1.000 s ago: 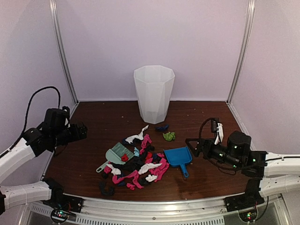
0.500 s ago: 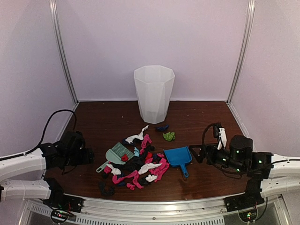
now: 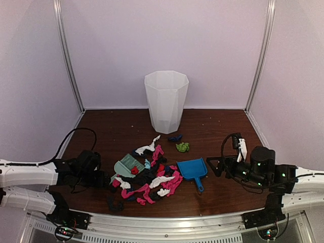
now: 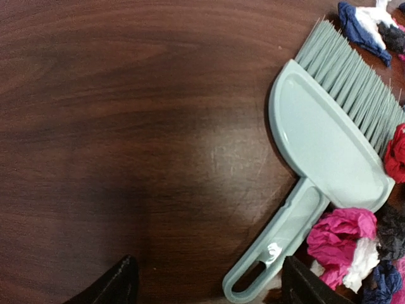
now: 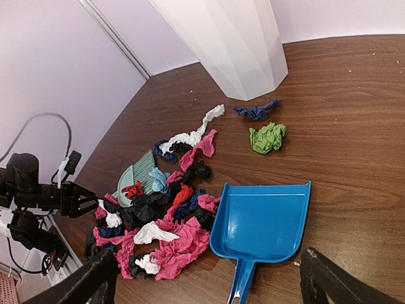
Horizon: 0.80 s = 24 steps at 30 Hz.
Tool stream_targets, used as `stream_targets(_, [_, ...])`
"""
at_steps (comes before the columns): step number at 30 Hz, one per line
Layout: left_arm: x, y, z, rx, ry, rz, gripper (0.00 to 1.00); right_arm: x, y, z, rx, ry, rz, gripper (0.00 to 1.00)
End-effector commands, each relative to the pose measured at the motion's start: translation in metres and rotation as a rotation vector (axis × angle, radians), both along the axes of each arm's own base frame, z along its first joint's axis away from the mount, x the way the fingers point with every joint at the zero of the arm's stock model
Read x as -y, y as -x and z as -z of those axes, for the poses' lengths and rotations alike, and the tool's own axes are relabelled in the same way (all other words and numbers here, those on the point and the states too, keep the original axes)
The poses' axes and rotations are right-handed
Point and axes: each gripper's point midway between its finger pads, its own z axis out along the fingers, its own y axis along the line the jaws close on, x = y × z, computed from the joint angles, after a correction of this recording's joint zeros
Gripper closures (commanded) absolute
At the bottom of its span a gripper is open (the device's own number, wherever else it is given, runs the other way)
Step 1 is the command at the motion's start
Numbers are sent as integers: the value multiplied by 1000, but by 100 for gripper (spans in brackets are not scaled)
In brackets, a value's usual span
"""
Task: Sweep away the paper scraps from the table
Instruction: Pick up the broom from the center of the board.
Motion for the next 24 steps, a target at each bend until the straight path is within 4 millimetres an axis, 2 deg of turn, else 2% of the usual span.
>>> stream_targets(1, [24,-10,-6,32,32,57,21,-5,1,0,10,20,-20,0])
stream_targets(9, [49,-10,4,14,-26,115,19,-10,0,1,13,34,-33,0])
stream_targets(12, [54,-12,10,9,-69,113,22,-10,0,0,16,34,-35,0])
stream_targets(14, [59,-13,13,8,-96,116,29,-11,0,-1,17,33,-39,0])
stream_targets(18, [62,-16,14,9,-150,93,50,-11,1,-3,20,28,-42,0])
stream_targets(24, [56,-19,12,30,-171,61,68,-11,2,-4,22,24,-45,0])
